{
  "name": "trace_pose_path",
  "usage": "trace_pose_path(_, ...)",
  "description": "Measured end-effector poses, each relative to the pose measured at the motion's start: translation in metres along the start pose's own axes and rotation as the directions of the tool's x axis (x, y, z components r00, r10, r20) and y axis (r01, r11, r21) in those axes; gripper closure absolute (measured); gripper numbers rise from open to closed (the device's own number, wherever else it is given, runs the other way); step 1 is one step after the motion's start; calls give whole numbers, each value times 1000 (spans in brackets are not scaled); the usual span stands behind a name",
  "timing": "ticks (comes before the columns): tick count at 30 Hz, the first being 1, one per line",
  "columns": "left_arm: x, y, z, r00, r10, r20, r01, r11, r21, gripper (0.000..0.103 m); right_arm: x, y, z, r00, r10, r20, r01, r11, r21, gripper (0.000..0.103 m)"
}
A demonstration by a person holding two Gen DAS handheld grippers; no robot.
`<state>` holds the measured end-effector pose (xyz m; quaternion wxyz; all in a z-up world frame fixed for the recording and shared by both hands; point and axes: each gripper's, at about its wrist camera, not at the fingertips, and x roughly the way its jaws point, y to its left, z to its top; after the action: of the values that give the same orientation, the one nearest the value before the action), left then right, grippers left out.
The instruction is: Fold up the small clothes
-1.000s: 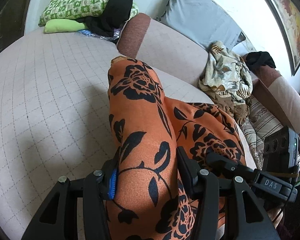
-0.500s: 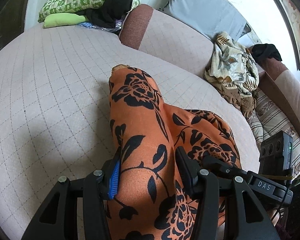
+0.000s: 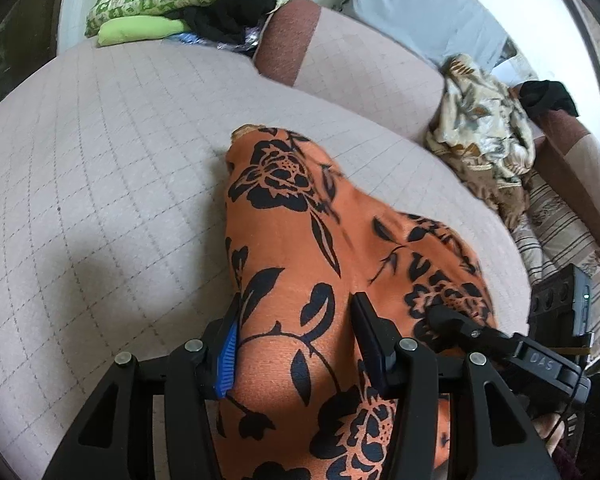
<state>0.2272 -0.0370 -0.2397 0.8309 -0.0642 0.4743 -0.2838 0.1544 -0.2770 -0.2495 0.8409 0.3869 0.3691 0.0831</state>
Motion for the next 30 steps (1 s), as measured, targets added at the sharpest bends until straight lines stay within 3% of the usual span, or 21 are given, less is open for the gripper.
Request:
trace_pose_path(6,6,8,-3,999,13,-29,-14,1000,-15,48,3,-9,-3,1000,4,3,-4,1000,15,61)
trace_pose_path(11,14,11,-6,995,73,-63,-75,997,-18,25,8,-24,-5,1000,12,-4,-12,999,51,59)
trace_pose_path(17,14,20,-8,995,57,-82,-61,997,-49,20,10,-20,-1,1000,-19,-18,20,999,27,50)
trace_pose_path(22,5,18,-12,992,106,-67,-106,994,6,15,3,-14,4,995,-87,-55,89,996,33,36)
trace_pose_path(30,-17,8,-14,980,197,5,-197,975,107,15,-42,17,10,985,-170,3,169,982,-85,35)
